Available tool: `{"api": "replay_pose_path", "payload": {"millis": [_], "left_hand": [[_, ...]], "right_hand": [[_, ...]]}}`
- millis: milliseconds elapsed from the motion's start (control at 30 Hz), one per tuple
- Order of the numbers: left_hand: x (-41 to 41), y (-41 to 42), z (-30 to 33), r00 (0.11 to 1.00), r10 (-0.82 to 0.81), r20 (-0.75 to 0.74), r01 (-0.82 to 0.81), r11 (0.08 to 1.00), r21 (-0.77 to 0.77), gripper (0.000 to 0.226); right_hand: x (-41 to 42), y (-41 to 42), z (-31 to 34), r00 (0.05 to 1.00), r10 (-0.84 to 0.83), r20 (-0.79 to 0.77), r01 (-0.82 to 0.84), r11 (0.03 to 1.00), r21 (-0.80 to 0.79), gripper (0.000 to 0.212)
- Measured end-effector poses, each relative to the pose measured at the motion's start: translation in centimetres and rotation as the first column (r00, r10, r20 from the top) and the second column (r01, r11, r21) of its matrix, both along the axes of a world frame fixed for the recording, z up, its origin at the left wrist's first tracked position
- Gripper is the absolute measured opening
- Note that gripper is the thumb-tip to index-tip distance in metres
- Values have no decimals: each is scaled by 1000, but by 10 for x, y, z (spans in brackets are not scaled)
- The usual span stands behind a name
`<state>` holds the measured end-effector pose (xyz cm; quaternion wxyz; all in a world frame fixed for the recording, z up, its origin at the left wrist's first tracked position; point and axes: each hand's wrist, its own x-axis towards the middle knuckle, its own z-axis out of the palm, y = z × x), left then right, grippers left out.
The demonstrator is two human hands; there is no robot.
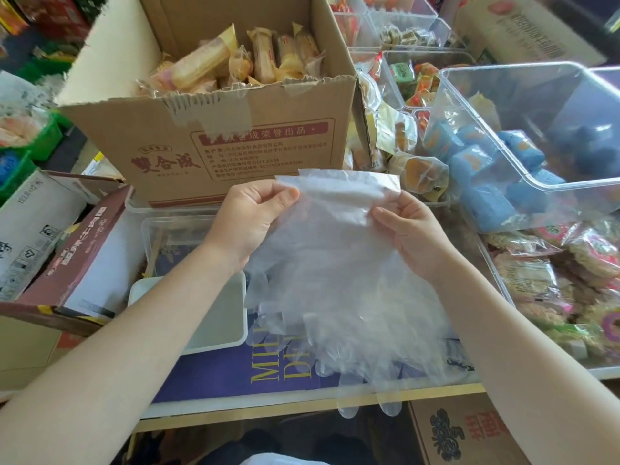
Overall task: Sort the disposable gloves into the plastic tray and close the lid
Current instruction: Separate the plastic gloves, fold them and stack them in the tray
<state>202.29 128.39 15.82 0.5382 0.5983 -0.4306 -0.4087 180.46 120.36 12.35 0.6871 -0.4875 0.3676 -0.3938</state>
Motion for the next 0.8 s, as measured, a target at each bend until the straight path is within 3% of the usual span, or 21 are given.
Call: {"api": "replay_pose_path", "payload": {"millis": [233,400,467,567,633,700,800], "left_hand": [[5,5,8,996,55,67,-45,989,-139,15],[7,8,12,1000,5,-2,-5,987,-159,16],[5,9,14,1000,-17,0,17,986,-167,17],[5,8,17,998,49,-29,-53,985,-162,15],[11,4,18,986,150,-71,-159,977,-141,14],[23,-1,15,961,240,-139,-253,964,-84,15],[41,-7,6,908,273,-319,-269,962,58,17]], "right_hand": [[-2,2,7,998,33,60,-33,999,0,23],[-2,6,5,996,64,60,-66,997,29,35],[2,6,3,999,46,-14,-46,999,2,23],[6,3,1,979,-96,-178,86,994,-62,5],[5,-1,0,939,-242,-243,228,970,-85,10],[2,-3,1,860,-386,-332,352,922,-161,16],[-2,-4,3,732,-559,-390,476,829,-295,16]]}}
